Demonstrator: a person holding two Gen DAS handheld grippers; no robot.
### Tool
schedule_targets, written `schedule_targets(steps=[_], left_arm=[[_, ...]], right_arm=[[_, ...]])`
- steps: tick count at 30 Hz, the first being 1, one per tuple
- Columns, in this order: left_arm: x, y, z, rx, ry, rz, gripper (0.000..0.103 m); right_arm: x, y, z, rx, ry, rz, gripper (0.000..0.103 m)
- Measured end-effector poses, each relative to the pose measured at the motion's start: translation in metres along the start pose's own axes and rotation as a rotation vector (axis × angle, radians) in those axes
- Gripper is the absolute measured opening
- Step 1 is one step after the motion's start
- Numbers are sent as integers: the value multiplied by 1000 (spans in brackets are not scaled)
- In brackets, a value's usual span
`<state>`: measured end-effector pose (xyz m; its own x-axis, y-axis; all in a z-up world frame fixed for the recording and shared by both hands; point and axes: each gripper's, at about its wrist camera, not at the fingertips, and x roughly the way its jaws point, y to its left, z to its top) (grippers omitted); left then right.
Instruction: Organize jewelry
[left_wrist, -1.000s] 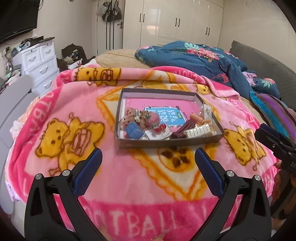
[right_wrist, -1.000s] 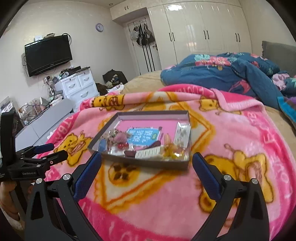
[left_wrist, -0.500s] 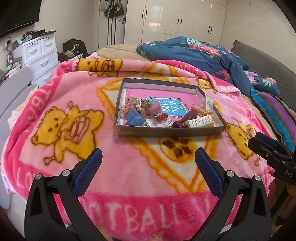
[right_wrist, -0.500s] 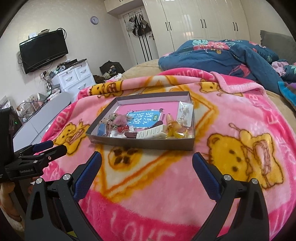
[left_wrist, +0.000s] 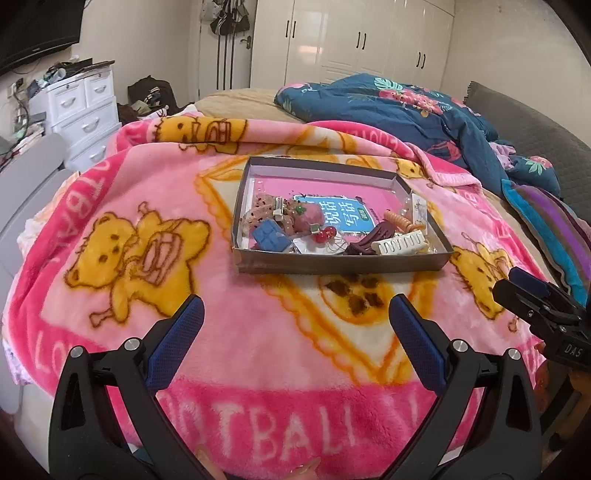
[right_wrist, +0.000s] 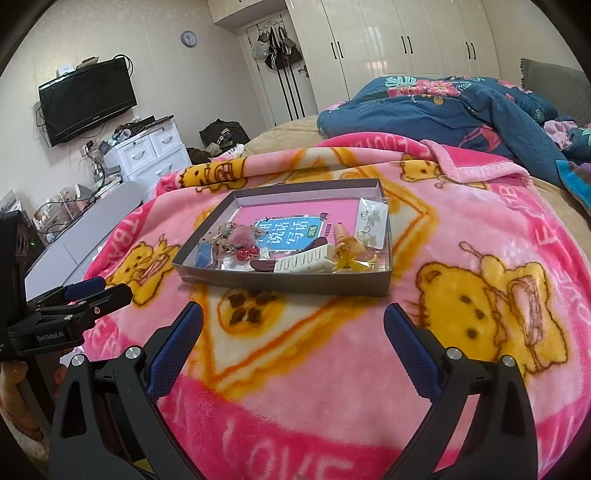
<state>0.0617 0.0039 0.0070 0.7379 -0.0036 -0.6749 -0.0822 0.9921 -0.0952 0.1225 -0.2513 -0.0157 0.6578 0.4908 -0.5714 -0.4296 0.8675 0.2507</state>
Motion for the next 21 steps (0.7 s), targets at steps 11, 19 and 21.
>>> schedule_targets(steps=[11, 19, 21], left_arm=[[-2, -2, -1, 1, -2, -6, 94], [-3, -4, -1, 6, -1, -6, 94], [-3, -4, -1, 5, -1, -4, 94]], right_arm=[[-1, -1, 0, 3, -5, 0, 98], [-1, 0, 0, 2, -4, 0, 98], [-1, -1, 0, 4, -5, 0, 98]])
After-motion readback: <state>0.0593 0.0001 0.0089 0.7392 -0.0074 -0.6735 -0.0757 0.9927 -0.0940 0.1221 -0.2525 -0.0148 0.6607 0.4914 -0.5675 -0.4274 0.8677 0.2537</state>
